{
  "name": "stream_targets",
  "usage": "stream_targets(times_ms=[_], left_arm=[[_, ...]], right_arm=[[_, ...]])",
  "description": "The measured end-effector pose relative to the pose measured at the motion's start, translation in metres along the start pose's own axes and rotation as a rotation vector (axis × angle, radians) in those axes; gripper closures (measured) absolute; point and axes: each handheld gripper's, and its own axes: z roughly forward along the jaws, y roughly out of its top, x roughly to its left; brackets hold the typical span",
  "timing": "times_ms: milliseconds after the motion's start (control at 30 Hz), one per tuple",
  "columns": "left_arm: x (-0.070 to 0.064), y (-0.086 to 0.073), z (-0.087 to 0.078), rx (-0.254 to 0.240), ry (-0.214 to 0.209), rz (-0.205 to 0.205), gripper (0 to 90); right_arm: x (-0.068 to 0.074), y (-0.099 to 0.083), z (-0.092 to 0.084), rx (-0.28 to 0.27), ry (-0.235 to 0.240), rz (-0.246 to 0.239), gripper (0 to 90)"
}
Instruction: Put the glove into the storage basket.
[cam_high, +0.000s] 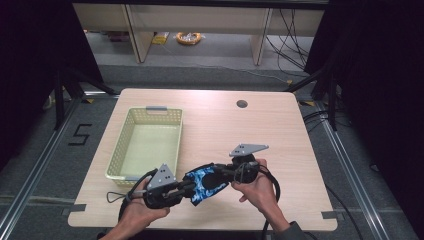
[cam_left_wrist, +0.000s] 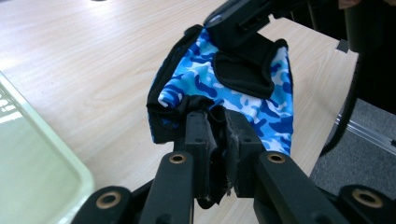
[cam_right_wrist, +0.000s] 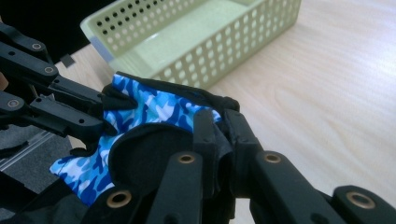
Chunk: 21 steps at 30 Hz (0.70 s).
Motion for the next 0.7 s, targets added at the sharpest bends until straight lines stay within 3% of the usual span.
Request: stream_targets(times_ms=[33,100,133,233,267,333,467,700], left_arm=[[0.002,0.004,-0.004,-0.004,0.006,-0.001,80.2],[0.003,0.007,-0.007,0.004,0.012,0.006,80.3],[0.008,0.013,-0.014,-0.004,0.015,0.007,80.2],[0.016,0.021,-0.023,-0.008,0.033,0.012,80.2],[0.020,0.023,-0.026,0.000,0.039,0.016,80.1],[0.023,0.025,-0.029,-0.001,0.048,0.008,80.1],[0.043,0.029,-0.041,0.002,0.083,-0.017,80.0],[0.064,0.026,-0.055,0.012,0.129,-0.039,80.0]], right_arm=[[-0.002,0.004,0.000,-0.005,0.006,-0.021,84.6],[0.000,0.009,-0.001,0.007,-0.002,-0.011,84.6],[-0.001,0.018,0.001,-0.011,0.004,-0.038,84.6],[0.002,0.031,0.004,-0.017,0.021,-0.034,84.5],[0.001,0.038,0.006,-0.026,0.009,-0.062,84.6],[0.003,0.044,0.007,-0.022,0.026,-0.058,84.6],[0.009,0.071,0.022,-0.024,0.029,-0.093,84.5],[0.016,0.097,0.051,-0.005,0.047,-0.124,84.5]])
